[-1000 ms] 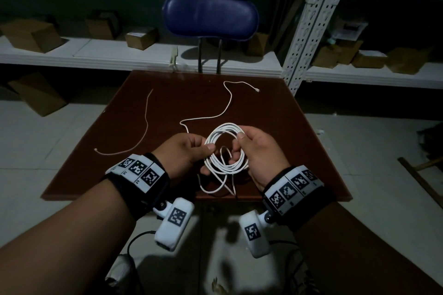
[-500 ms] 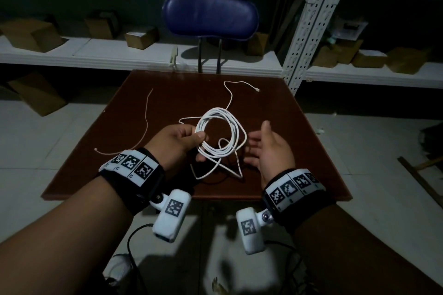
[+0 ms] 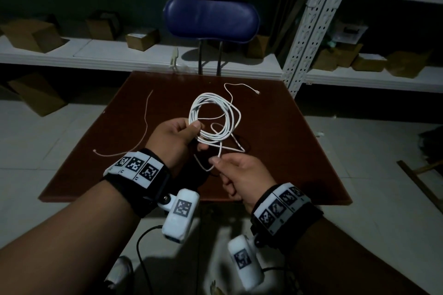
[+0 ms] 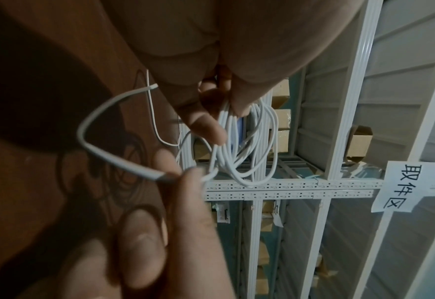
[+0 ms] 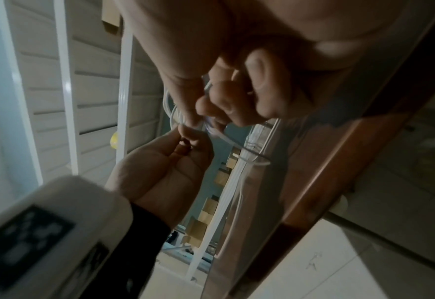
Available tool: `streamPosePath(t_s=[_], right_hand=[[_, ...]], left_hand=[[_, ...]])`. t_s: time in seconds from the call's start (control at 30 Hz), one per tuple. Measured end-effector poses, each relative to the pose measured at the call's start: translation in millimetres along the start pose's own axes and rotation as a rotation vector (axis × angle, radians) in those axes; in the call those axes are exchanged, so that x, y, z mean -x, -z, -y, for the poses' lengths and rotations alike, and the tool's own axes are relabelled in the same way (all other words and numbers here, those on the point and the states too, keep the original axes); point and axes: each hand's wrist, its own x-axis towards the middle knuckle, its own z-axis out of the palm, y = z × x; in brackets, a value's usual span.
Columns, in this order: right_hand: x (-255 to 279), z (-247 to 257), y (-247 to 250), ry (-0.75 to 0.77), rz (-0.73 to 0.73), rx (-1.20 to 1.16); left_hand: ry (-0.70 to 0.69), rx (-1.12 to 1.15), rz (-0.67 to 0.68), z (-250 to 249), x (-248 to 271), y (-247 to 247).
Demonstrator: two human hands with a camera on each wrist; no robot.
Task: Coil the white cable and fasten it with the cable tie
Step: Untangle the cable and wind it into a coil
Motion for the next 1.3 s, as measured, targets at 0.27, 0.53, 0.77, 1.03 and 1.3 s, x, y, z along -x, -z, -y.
streamPosePath(t_s=[0.27, 0.53, 0.77, 1.03, 1.3], right_hand=[[-32, 13, 57, -0.108, -0.453, -0.412], [-38, 12, 103, -0.114, -0.663, -0.741], [-41, 14, 78, 0.042, -0.777, -0.526], [-19, 1, 21, -0.278, -0.120, -0.244], [-18, -3, -8, -0.414, 0.044, -0.622]], left_hand=[[-0.009, -0.164, -0.103, -6, -13, 38], [0.022, -0.278, -0.197, -9, -13, 54], [0.017, -0.206, -0.178, -8, -10, 43], [0.107, 0.048, -0.096, -3, -8, 27], [0.175, 0.134, 0.021, 4, 3, 8]])
